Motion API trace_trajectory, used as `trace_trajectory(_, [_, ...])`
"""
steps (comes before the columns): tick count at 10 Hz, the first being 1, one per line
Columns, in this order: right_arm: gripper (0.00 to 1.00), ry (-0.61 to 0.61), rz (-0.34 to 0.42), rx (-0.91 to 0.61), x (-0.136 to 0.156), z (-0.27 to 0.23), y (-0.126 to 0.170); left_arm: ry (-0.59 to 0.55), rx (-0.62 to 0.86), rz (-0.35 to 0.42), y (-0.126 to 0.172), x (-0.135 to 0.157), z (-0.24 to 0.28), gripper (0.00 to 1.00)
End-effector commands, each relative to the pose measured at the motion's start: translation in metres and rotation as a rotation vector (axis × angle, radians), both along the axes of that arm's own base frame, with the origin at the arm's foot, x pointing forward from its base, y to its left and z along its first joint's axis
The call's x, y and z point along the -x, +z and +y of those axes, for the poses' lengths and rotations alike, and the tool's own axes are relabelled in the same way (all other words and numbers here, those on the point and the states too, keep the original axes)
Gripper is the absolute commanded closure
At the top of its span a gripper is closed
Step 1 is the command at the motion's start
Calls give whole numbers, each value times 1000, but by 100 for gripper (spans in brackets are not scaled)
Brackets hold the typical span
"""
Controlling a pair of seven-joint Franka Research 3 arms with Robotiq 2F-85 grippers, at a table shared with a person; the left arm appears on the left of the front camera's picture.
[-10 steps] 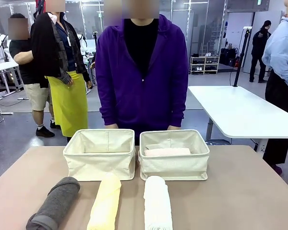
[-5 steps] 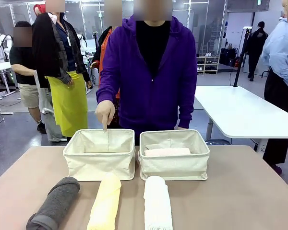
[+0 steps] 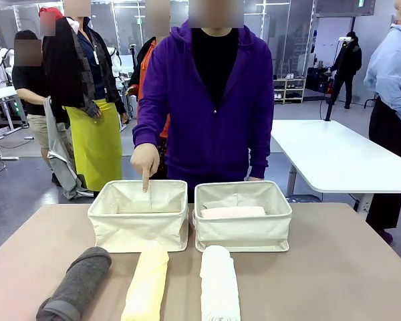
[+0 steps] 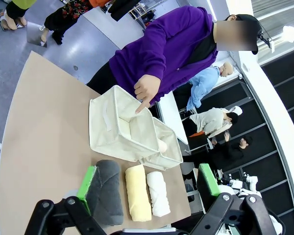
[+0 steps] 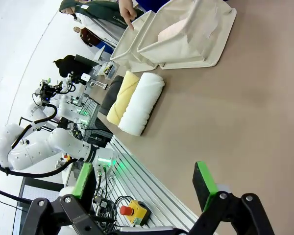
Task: Divide the towels into two baskets.
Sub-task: Pick up one hotel-folded towel from the bottom of the table and place it in the Fabric basket indicated by the person.
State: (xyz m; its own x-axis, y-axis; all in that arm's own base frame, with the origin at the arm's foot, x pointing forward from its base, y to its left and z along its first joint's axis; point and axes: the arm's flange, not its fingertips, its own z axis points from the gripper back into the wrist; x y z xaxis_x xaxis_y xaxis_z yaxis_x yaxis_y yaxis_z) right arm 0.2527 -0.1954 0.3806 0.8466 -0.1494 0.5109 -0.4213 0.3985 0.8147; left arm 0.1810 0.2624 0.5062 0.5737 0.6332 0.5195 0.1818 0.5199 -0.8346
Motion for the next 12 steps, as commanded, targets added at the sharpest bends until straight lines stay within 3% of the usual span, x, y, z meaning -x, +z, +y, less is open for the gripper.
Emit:
trace_trajectory(1, [0, 5, -4, -1, 4, 1, 5, -4, -4, -14, 0, 1, 1, 0])
trace_trajectory(4, [0, 5, -4, -1, 4, 1, 5, 0, 0, 0, 0, 0, 0, 0])
trace_trajectory(8, [0, 5, -4, -1, 4, 1, 5, -145, -273, 149, 1, -37, -82, 0])
trace_trajectory(12, [0, 5, -4, -1, 4, 1, 5, -255, -589, 288, -32, -40, -156, 0])
